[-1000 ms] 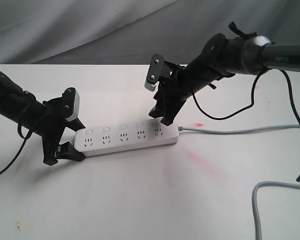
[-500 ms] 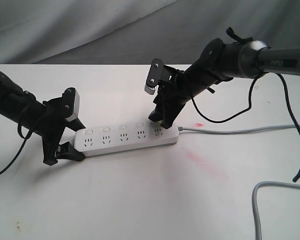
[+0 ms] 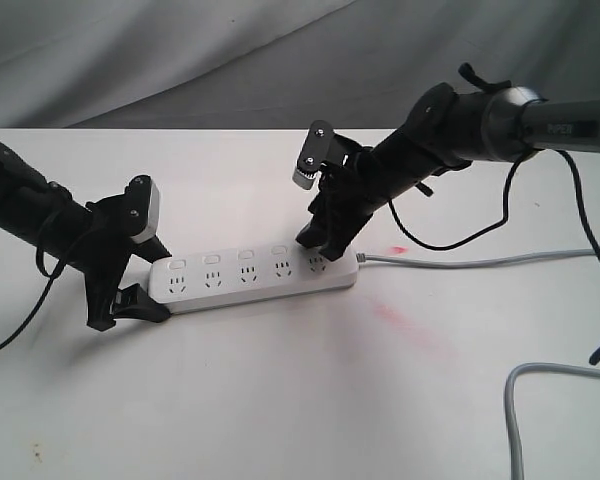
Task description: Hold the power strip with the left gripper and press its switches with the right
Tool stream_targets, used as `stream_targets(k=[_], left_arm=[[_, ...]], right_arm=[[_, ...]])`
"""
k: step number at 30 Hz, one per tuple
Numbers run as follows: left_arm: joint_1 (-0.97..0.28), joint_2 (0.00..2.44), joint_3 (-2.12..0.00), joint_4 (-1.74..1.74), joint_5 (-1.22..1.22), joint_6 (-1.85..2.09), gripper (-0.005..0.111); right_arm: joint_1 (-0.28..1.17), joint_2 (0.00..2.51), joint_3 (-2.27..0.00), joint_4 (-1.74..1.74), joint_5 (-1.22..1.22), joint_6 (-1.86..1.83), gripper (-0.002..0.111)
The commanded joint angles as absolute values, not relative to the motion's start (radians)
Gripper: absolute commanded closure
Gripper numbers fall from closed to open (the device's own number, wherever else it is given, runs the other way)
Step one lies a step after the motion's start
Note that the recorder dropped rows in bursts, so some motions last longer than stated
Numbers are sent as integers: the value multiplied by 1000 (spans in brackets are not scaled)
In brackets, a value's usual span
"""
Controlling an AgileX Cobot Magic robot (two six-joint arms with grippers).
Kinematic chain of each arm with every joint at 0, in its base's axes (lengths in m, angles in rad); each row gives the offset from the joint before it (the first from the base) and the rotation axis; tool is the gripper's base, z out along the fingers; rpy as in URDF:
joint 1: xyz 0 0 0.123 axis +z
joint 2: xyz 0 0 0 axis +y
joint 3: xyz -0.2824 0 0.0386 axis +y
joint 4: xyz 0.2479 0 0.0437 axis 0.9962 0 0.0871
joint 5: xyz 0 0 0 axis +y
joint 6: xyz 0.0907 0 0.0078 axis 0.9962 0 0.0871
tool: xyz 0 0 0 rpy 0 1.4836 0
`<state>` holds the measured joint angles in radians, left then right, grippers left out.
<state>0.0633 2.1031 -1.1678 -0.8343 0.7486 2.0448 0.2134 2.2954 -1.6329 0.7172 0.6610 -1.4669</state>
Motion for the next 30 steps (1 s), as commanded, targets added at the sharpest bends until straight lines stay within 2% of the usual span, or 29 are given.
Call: stream_targets(k=[1,10,20,22,30], left_arm=[[54,2122,-1158,-758,704,2077,60],[54,2122,-1158,-758,704,2075,60],[54,2122,-1158,-758,704,2075,60],[54,2122,-1158,-758,704,2075,60],[54,2122,-1158,-758,704,2077,60]], right_arm=[[196,2334,-1603,609,674,-1486,56],[196,2323,-1603,641,674,-1486,56],[198,2140,-1603,638,748,-1465,57],[198,2096,-1590,634,775,-1456,61],[198,1834,-1309,701,664,-1458,97]])
